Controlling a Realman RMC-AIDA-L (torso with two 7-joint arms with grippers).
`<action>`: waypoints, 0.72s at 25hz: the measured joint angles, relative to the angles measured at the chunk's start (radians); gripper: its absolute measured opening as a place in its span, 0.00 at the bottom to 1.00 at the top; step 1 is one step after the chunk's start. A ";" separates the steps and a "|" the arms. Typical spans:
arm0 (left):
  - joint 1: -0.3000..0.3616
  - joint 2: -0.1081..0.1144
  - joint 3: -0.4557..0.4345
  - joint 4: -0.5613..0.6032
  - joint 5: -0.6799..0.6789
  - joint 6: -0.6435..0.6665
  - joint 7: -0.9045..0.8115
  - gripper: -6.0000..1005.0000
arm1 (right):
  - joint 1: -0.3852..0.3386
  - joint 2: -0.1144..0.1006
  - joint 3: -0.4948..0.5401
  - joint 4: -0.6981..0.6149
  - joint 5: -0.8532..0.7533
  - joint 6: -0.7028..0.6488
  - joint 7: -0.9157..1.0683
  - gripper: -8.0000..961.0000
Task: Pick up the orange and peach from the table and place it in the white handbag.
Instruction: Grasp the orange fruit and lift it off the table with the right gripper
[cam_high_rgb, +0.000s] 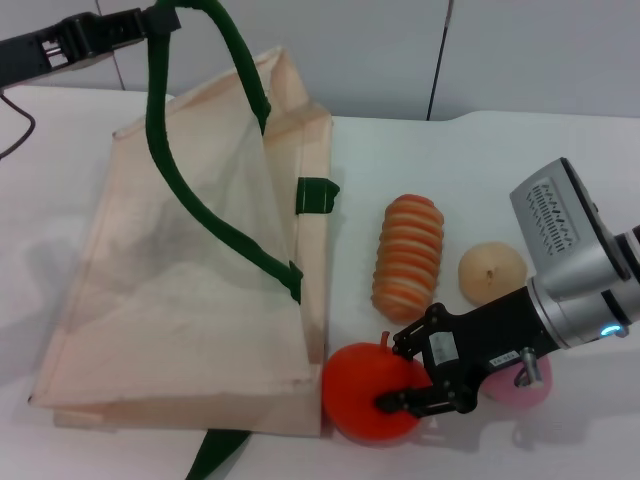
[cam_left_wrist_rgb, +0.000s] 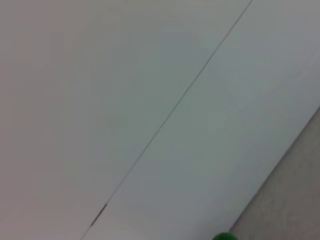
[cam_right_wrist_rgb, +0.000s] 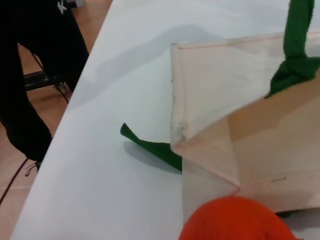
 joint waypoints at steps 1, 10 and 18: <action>0.000 0.000 0.000 0.000 0.000 -0.005 0.000 0.15 | 0.000 0.000 0.000 -0.001 0.000 -0.005 -0.002 0.46; -0.003 0.000 0.001 0.000 0.000 -0.041 0.001 0.15 | -0.034 0.000 0.013 -0.118 0.011 -0.141 -0.006 0.38; -0.006 -0.006 0.002 -0.002 0.007 -0.028 0.001 0.15 | -0.074 0.000 0.014 -0.218 0.053 -0.226 -0.005 0.34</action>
